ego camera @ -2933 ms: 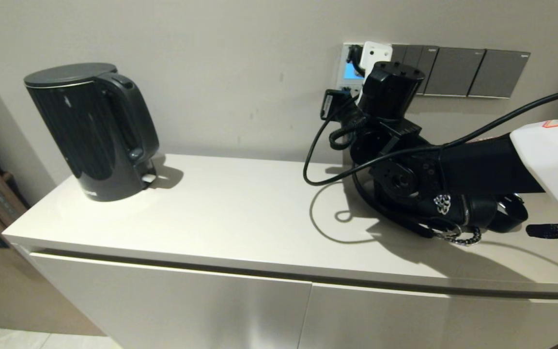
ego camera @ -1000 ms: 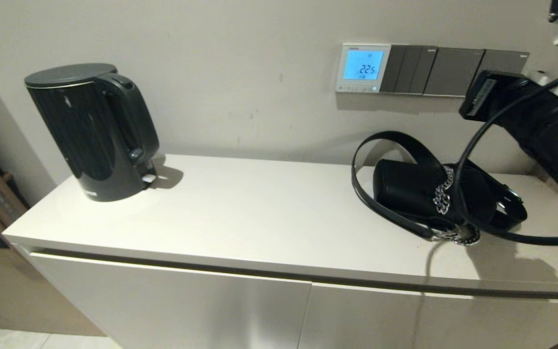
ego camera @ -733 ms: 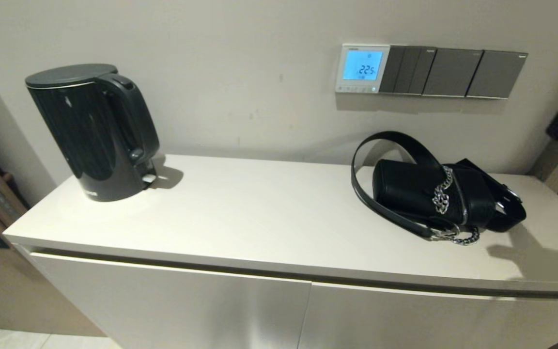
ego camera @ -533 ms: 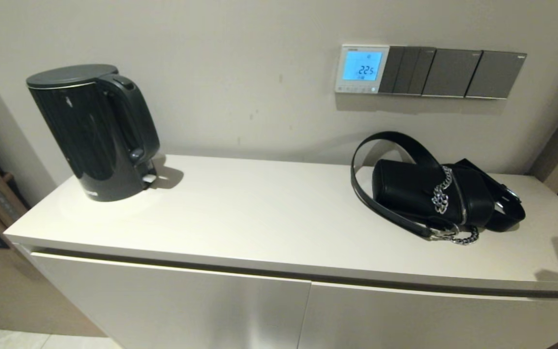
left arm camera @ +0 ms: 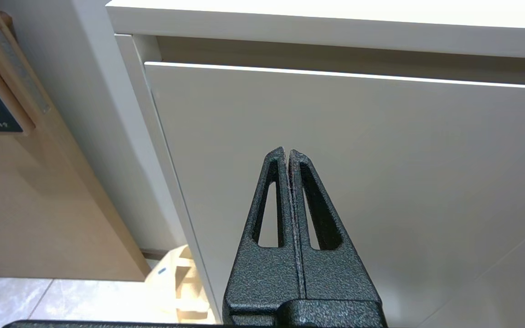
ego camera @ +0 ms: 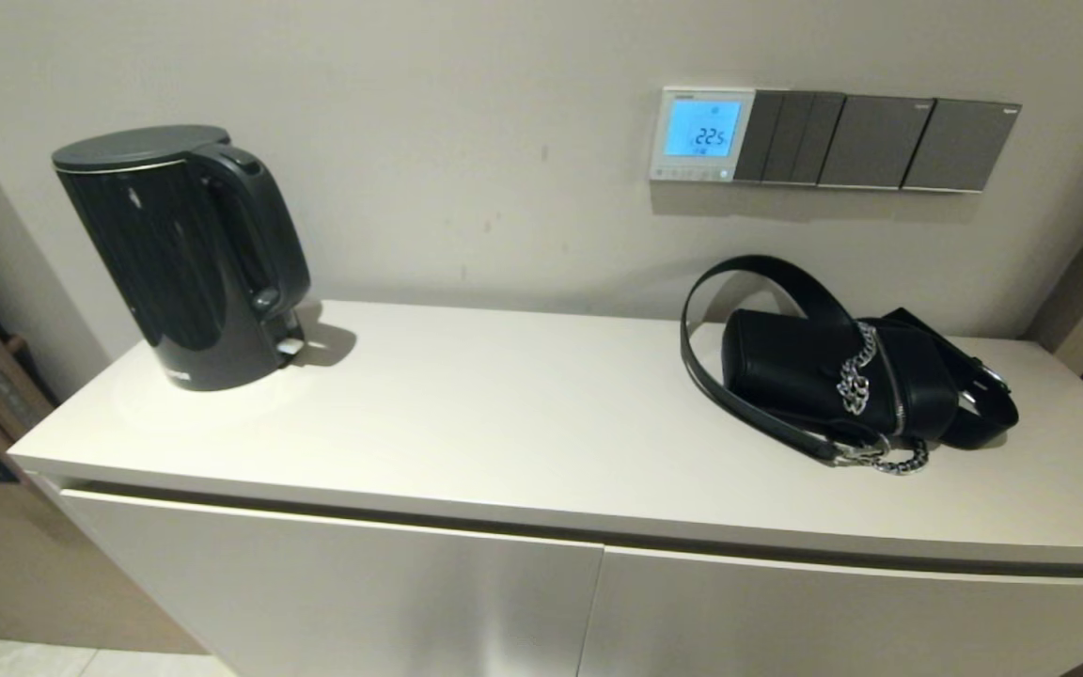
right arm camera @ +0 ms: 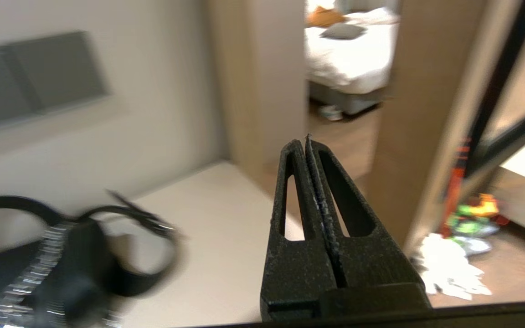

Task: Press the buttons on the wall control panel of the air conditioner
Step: Turn off the central air conditioner

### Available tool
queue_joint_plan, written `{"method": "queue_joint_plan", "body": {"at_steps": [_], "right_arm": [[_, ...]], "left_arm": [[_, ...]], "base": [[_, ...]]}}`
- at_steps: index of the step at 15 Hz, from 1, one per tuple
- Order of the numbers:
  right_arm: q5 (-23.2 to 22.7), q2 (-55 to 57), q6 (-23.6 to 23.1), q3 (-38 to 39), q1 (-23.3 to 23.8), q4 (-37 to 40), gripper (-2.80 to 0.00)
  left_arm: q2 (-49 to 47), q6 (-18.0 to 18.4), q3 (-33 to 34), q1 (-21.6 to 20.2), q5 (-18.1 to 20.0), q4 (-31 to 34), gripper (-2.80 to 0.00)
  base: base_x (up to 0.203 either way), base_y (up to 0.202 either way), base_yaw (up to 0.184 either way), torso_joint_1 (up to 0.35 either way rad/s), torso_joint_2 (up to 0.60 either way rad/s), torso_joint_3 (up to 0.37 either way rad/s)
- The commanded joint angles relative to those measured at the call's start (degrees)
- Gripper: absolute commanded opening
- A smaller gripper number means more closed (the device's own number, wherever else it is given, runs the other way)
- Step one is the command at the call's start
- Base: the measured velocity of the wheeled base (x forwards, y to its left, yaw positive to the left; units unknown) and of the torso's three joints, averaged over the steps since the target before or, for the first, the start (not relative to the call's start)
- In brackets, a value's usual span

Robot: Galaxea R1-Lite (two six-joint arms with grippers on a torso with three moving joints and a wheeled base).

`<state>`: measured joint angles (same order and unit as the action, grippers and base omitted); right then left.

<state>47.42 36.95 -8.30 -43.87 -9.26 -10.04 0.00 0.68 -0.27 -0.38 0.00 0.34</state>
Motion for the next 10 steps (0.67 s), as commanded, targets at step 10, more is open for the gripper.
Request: {"method": "queue_joint_plan", "body": {"at_steps": [10], "right_arm": [[-2.93,-17.0,2.36,29.68,7.29,-2.49,-2.8]], "left_arm": [[-0.09,0.02,0.0,0.0,-0.05,0.01,-2.8]], "base": [[0.0,0.0,0.0,0.0,0.0,0.0]]}}
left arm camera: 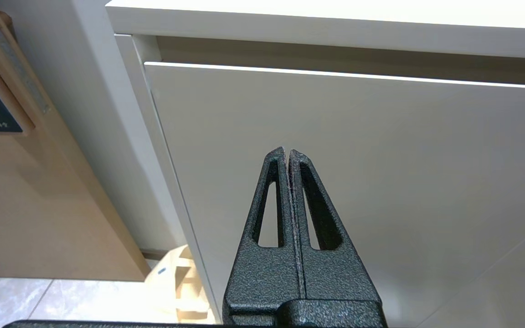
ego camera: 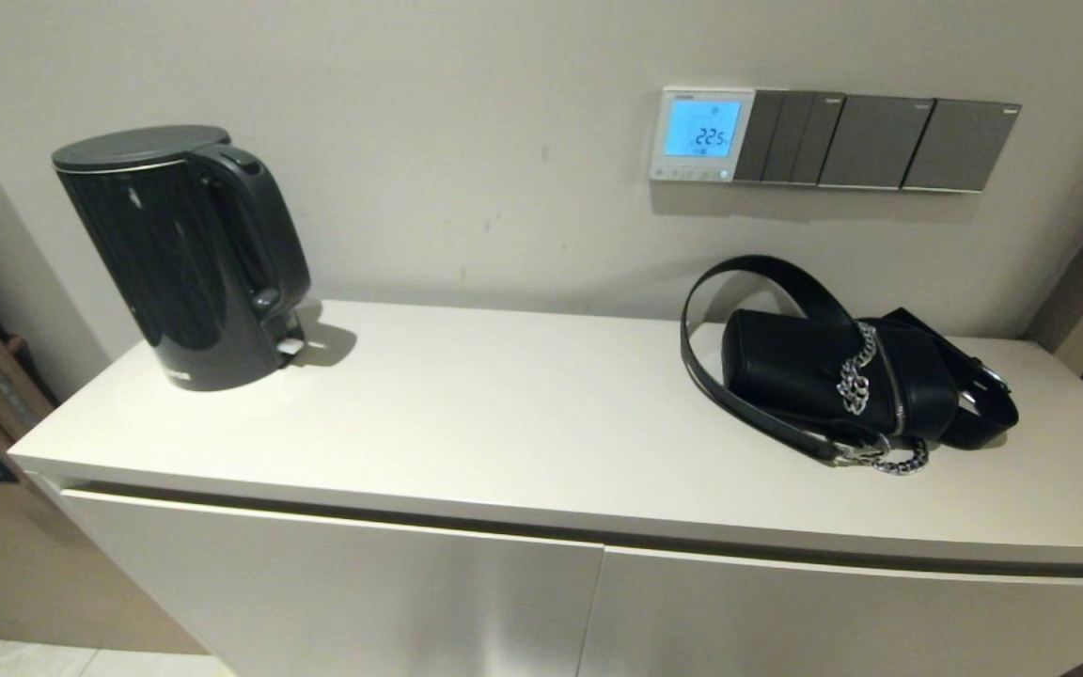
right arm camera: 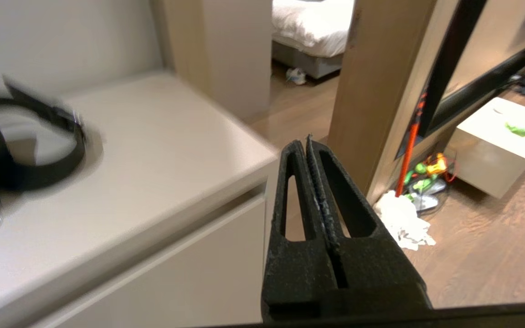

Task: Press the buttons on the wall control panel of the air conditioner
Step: Turn off the central air conditioner

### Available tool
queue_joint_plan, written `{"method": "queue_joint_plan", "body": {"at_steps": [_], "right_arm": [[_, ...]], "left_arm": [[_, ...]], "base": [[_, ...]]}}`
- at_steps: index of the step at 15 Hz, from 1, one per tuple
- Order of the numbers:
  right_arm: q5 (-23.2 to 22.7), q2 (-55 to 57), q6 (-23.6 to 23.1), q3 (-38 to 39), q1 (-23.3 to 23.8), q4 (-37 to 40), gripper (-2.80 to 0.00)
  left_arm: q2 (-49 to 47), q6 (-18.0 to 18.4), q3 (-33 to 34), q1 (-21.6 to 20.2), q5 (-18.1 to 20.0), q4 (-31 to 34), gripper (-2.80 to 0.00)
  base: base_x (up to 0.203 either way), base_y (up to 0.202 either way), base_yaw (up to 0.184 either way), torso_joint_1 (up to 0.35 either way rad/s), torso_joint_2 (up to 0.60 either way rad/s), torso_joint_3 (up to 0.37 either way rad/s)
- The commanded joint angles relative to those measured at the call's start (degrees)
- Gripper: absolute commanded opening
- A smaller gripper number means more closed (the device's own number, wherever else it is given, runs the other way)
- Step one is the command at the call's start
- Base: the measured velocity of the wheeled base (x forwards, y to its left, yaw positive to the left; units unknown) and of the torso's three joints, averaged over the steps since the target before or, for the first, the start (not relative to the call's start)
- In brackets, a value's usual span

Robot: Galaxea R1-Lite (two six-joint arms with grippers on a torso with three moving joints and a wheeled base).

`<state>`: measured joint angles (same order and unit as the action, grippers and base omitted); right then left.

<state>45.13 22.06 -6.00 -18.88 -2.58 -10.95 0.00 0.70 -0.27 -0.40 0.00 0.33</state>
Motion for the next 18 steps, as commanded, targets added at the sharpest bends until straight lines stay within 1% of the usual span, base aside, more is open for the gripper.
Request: {"method": "queue_joint_plan", "body": {"at_steps": [1,4,6,7,8,9,10,12,13,15,18], "right_arm": [[-4.72,-3.94,0.43,7.21,0.7,-2.6,-2.8],[-18.65,-8.36,1.44,13.2,1.47,-2.96,-2.8],[-26.91,-9.62,2.15,17.28,2.67,-3.21,-2.8],[-30.7,-10.48,3.22,18.79,2.69,-3.03,-2.8],[-33.67,-11.64,4.4,18.98,2.64,-2.71,-2.8],[-37.72,-13.05,5.36,19.03,2.54,-2.07,-2.8],[-40.69,-14.27,5.78,19.0,2.5,0.4,-2.8],[-43.86,-17.3,6.0,18.89,2.49,3.76,-2.8],[-44.6,-19.3,5.97,18.88,2.49,6.13,-2.8],[-45.28,-22.15,5.91,18.78,2.41,9.35,-2.8],[-45.3,-22.06,6.08,18.79,2.48,9.5,-2.8]], "left_arm": [[-0.09,0.01,0.0,0.05,0.0,0.02,-2.8],[-0.09,0.01,0.0,-0.04,0.0,0.02,-2.8],[-0.09,0.01,0.0,-0.04,0.0,0.02,-2.8],[-0.09,0.01,0.0,-0.04,0.0,0.02,-2.8],[-0.09,0.01,0.0,0.05,0.0,0.02,-2.8],[-0.09,0.01,0.0,-0.02,-0.09,0.02,-2.8],[-0.09,0.01,0.0,0.05,0.0,0.02,-2.8],[-0.09,0.01,0.0,-0.04,-0.08,0.02,-2.8],[-0.09,0.01,0.0,0.04,0.0,0.02,-2.8],[-0.09,0.01,0.0,0.0,-0.02,0.02,-2.8],[-0.09,0.01,0.0,-0.04,0.0,0.02,-2.8]], "base": [[0.0,0.0,0.0,0.0,0.0,0.0],[0.0,0.0,0.0,0.0,0.0,0.0],[0.0,0.0,0.0,0.0,0.0,0.0],[0.0,0.0,0.0,0.0,0.0,0.0],[0.0,0.0,0.0,0.0,0.0,0.0],[0.0,0.0,0.0,0.0,0.0,0.0],[0.0,0.0,0.0,0.0,0.0,0.0],[0.0,0.0,0.0,0.0,0.0,0.0],[0.0,0.0,0.0,0.0,0.0,0.0],[0.0,0.0,0.0,0.0,0.0,0.0],[0.0,0.0,0.0,0.0,0.0,0.0]]}}
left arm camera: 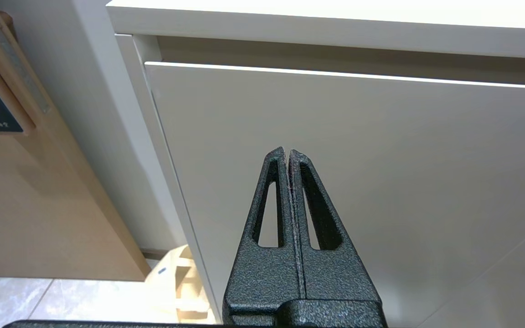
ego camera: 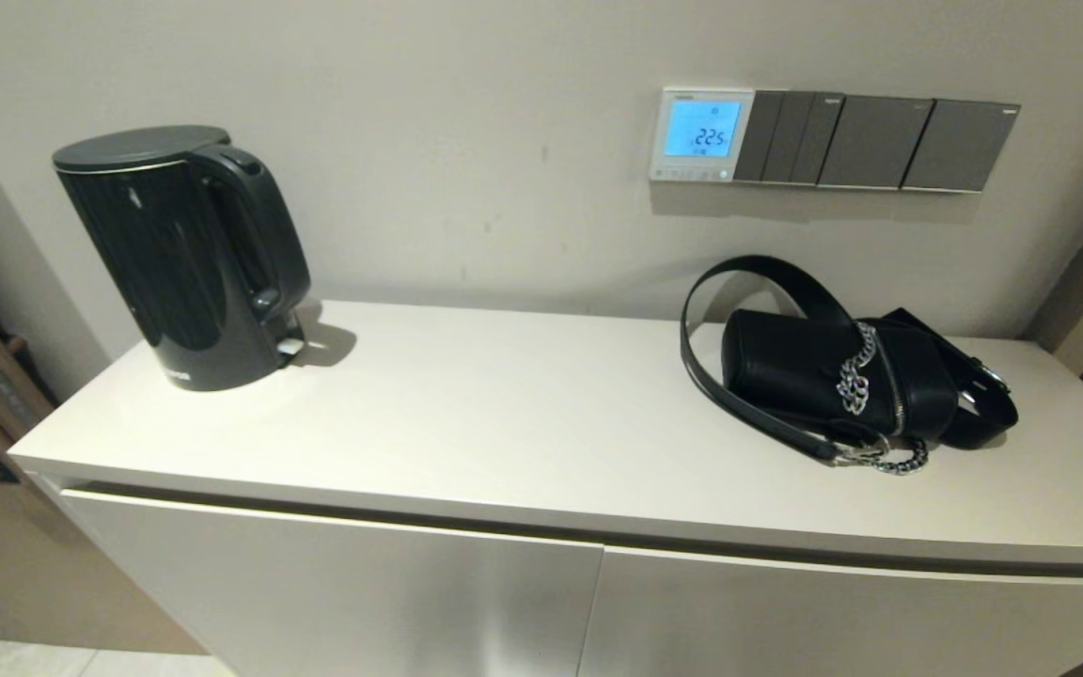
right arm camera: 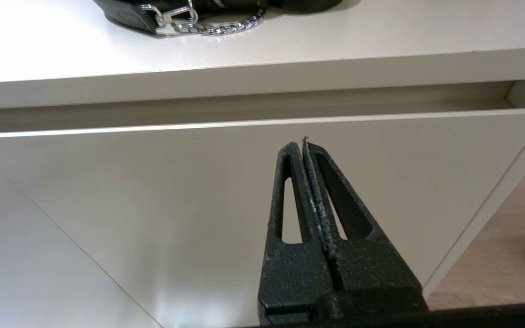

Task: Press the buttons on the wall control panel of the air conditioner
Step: Turn off the central air conditioner

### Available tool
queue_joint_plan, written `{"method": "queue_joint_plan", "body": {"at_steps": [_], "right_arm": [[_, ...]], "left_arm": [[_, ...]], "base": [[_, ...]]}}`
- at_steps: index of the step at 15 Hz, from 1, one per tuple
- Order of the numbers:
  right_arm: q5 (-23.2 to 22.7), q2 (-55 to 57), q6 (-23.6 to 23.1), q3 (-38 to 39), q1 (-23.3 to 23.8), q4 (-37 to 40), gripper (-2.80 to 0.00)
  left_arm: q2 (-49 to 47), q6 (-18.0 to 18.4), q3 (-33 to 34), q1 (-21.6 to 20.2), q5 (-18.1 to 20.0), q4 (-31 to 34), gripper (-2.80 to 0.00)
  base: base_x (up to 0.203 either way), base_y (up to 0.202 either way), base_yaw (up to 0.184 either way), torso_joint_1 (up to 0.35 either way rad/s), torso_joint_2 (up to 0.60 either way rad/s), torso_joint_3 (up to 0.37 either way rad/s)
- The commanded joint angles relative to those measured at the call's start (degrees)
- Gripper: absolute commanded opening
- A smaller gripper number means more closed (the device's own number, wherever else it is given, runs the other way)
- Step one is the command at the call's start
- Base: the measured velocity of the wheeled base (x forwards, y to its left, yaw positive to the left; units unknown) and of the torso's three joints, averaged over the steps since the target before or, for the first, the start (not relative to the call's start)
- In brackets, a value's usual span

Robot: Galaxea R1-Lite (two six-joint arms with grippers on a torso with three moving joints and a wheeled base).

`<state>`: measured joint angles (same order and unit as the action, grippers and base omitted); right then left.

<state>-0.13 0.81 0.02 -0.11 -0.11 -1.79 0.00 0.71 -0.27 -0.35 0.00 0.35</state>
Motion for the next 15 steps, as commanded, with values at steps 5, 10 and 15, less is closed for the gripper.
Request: {"method": "queue_joint_plan", "body": {"at_steps": [5,10,15], "right_arm": [[0.13,-0.73,-0.64,0.11,0.02,2.05,-2.8],[0.31,-0.73,-0.02,0.11,0.0,2.14,-2.8],[0.31,-0.73,0.15,0.2,-0.07,2.14,-2.8]], "left_arm": [[-0.09,0.0,0.0,0.0,0.0,0.0,-2.8],[-0.09,0.0,0.0,0.0,0.0,0.0,-2.8],[-0.09,0.0,0.0,0.0,0.0,0.0,-2.8]], "base": [[0.0,0.0,0.0,0.0,0.0,0.0],[0.0,0.0,0.0,0.0,0.0,0.0],[0.0,0.0,0.0,0.0,0.0,0.0]]}}
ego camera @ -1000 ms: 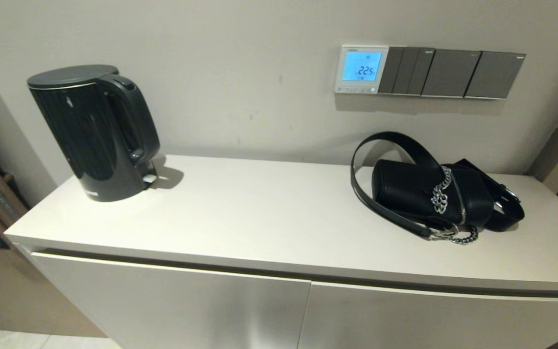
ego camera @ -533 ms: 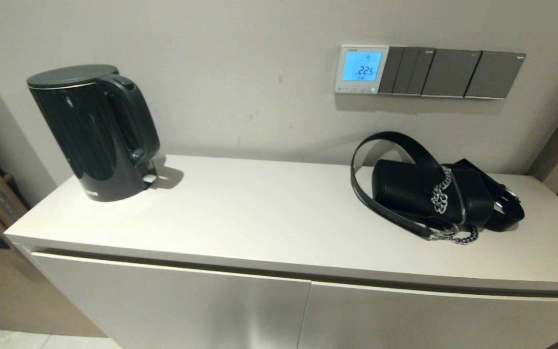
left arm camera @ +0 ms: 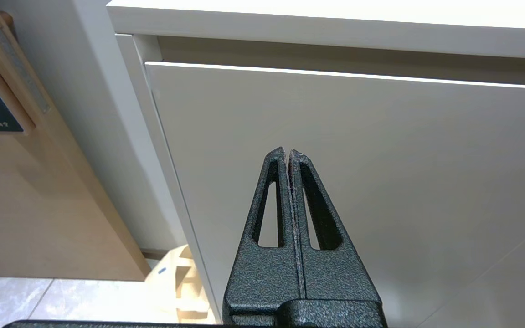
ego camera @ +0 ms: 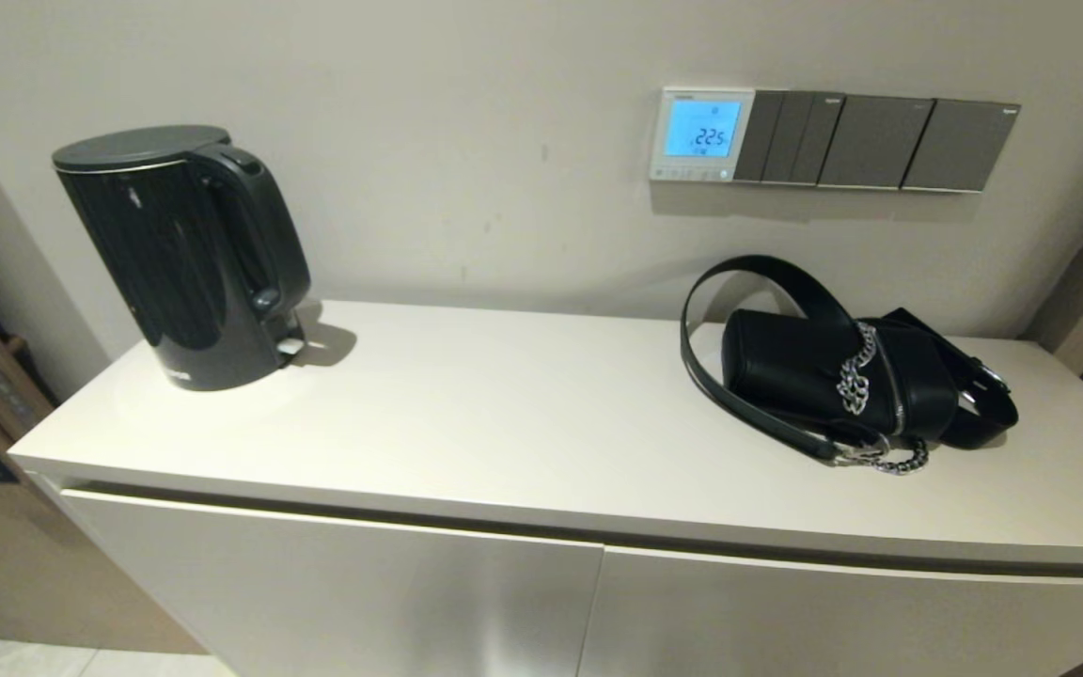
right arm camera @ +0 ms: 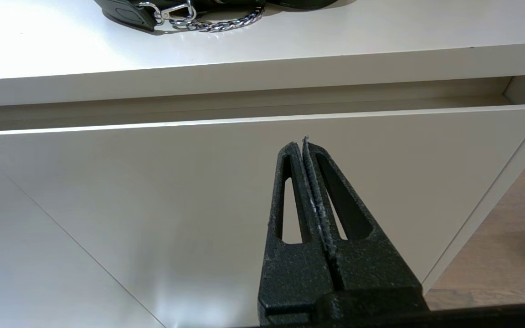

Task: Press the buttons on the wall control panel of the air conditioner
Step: Turn off the central air conditioner

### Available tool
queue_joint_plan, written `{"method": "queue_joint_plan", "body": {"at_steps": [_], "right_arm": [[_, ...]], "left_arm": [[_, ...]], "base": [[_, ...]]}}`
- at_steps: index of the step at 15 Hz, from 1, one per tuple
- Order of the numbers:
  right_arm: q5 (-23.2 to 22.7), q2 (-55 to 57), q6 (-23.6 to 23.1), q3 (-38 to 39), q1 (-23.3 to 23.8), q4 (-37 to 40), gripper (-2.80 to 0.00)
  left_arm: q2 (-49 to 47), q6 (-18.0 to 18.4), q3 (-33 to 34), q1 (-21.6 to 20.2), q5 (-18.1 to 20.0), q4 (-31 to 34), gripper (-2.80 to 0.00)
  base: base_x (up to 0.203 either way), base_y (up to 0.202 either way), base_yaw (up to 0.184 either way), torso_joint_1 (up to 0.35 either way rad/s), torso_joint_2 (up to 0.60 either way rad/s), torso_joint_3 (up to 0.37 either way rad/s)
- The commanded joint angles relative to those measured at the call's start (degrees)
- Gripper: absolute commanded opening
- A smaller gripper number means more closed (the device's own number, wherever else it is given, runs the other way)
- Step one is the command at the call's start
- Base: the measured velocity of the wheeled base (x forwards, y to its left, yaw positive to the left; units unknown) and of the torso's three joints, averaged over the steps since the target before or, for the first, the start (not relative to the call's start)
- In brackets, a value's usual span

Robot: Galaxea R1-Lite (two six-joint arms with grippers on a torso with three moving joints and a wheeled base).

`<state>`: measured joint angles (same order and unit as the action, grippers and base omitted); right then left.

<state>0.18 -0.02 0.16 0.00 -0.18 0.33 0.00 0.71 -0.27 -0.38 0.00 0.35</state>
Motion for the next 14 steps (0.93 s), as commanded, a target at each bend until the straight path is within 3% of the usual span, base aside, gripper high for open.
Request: {"method": "queue_joint_plan", "body": {"at_steps": [1,14], "right_arm": [[-0.01,0.11,0.02,0.06,0.01,0.02,-2.8],[-0.21,0.01,-0.62,0.0,0.09,-0.47,-2.8]], "left_arm": [[-0.09,0.0,0.0,-0.04,0.0,0.0,-2.8],[-0.09,0.0,0.0,-0.05,0.0,0.0,-2.8]], "base": [[0.0,0.0,0.0,0.0,0.0,0.0],[0.0,0.0,0.0,0.0,0.0,0.0]]}}
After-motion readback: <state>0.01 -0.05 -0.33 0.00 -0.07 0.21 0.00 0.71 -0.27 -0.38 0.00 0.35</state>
